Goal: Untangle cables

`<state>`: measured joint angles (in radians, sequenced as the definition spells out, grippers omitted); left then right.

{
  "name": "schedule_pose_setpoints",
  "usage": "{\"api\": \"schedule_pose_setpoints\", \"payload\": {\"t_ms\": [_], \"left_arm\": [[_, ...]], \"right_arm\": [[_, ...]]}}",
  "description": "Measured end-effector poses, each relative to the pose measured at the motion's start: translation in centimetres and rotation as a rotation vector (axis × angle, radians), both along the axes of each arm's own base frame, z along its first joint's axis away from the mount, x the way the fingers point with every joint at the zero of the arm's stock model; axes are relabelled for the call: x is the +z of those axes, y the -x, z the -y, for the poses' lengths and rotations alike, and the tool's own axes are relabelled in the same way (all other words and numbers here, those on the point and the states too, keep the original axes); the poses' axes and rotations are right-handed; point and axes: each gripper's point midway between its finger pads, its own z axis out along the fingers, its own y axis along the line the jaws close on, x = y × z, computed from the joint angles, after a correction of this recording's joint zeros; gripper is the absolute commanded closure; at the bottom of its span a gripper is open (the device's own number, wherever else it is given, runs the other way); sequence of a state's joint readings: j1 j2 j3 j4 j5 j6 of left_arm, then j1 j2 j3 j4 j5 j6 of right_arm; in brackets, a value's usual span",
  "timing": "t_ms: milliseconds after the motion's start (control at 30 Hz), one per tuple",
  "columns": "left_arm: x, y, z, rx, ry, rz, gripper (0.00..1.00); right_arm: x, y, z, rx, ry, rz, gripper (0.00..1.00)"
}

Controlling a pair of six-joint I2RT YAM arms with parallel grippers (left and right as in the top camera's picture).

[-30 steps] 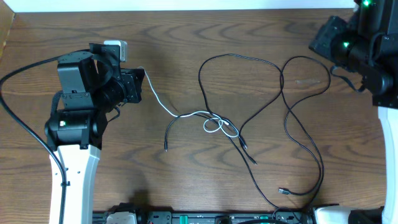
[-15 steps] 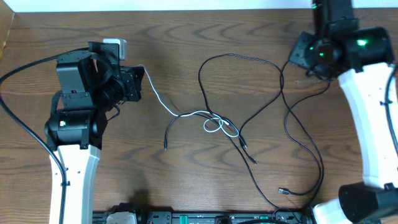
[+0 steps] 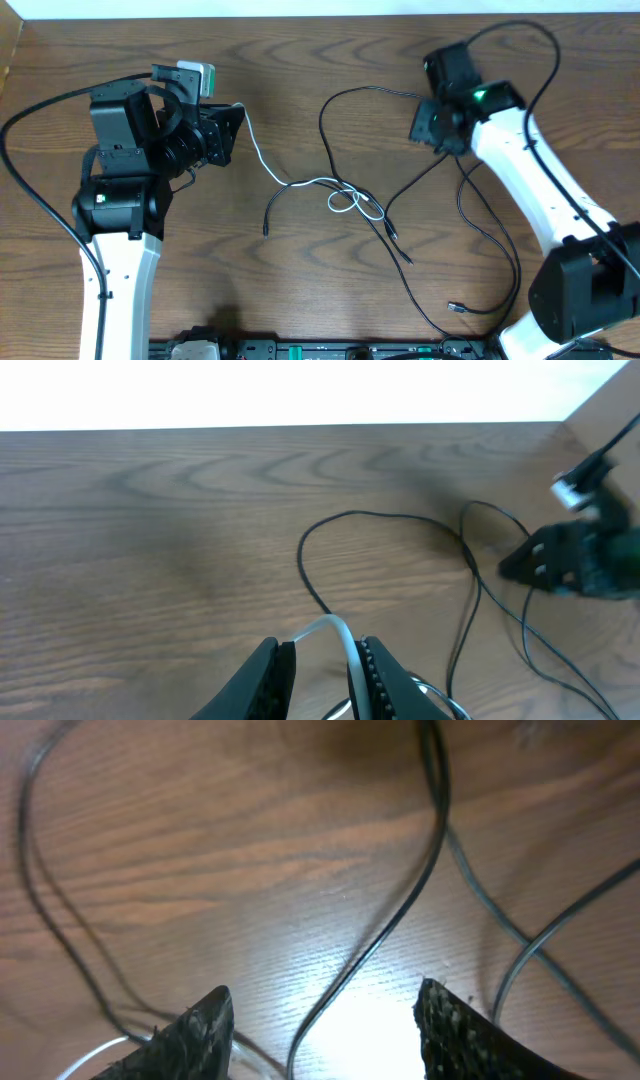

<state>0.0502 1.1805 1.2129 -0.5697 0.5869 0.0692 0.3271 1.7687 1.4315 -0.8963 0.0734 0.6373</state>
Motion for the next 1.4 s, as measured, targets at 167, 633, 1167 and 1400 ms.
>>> {"api": "schedule_pose_setpoints", "payload": {"t_ms": [167, 633, 1167, 1400], "left_arm": [[0.4, 0.1, 0.5, -0.033, 0.015, 0.017, 0.76], [0.5, 0.2, 0.8, -0.047, 0.026, 0.018, 0.76], [0.6, 0.3, 1.0, -0.057, 0.033, 0.019, 0.76], [0.6, 0.3, 1.0, -0.057, 0.033, 0.018, 0.76]], "right_arm": [[-3.1, 1.3, -0.4, -0.028, -0.010, -0.029, 0.43], [-5.9, 2.7, -0.2, -0.110, 0.005, -0.050, 0.44], [-9.9, 2.4, 1.2, -0.203, 0.091, -0.096, 0.45], [-9.8, 2.3, 2.2, -0.232, 0.140, -0.078, 0.51]]}}
